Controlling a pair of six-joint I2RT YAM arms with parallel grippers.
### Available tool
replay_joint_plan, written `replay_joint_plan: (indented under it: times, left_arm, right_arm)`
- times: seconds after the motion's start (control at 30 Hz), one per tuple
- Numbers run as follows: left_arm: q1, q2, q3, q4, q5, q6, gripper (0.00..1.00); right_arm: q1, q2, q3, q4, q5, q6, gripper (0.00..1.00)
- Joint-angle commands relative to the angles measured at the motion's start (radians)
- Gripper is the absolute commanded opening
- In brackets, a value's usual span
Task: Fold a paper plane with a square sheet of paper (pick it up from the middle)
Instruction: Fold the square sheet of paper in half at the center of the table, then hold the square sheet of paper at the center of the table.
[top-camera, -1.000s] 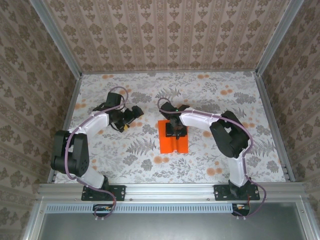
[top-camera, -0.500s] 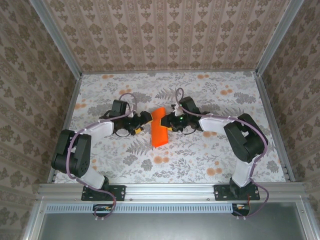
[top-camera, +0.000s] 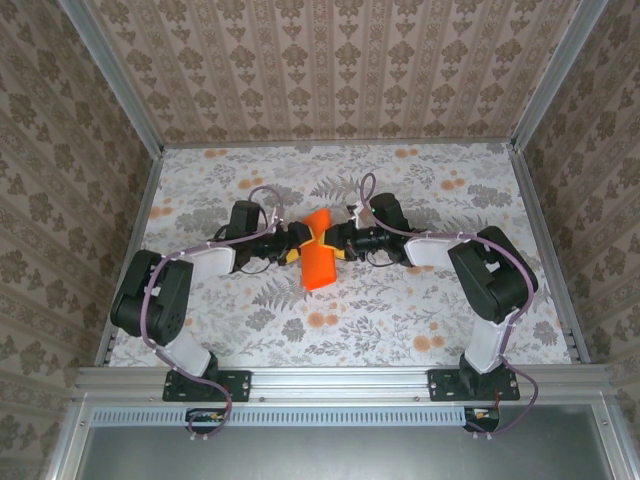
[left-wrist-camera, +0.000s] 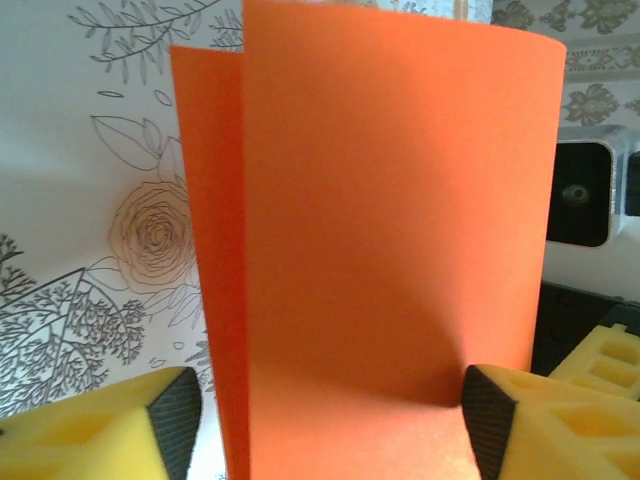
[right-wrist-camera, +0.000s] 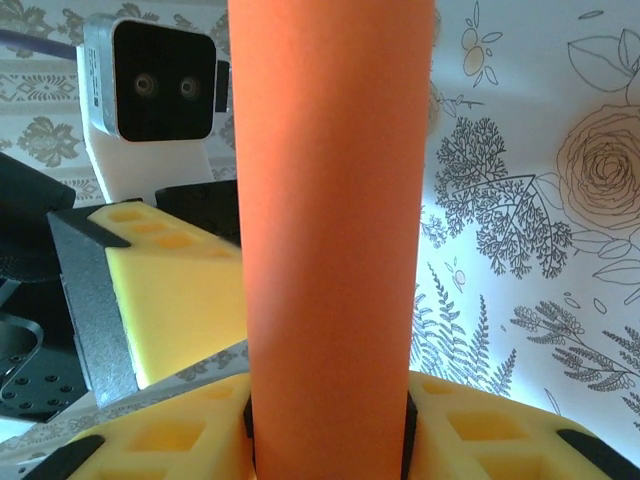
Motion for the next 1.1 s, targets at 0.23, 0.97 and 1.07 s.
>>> replay_joint_plan:
  times: [0.23,0.97,1.07]
  left_arm:
    - [-0.004,-0.008,-0.02,0.075,0.038,-0.021,0.55]
    - [-0.061,0.109,0.071,-0.096,-0.029,0.113,0.12]
    - [-0.07,0.135,0.088,-0.113,-0.042,0.128,0.07]
  right_arm:
    - [-0.018,0.026,-0.03,0.038,-0.038,0.03,0.41]
    - [-0.018,0.034,0.013,-0.343,0.12,-0.173,0.54]
    - [-0.016,0.021,0.032,-0.426,0.163,-0.22,0.58]
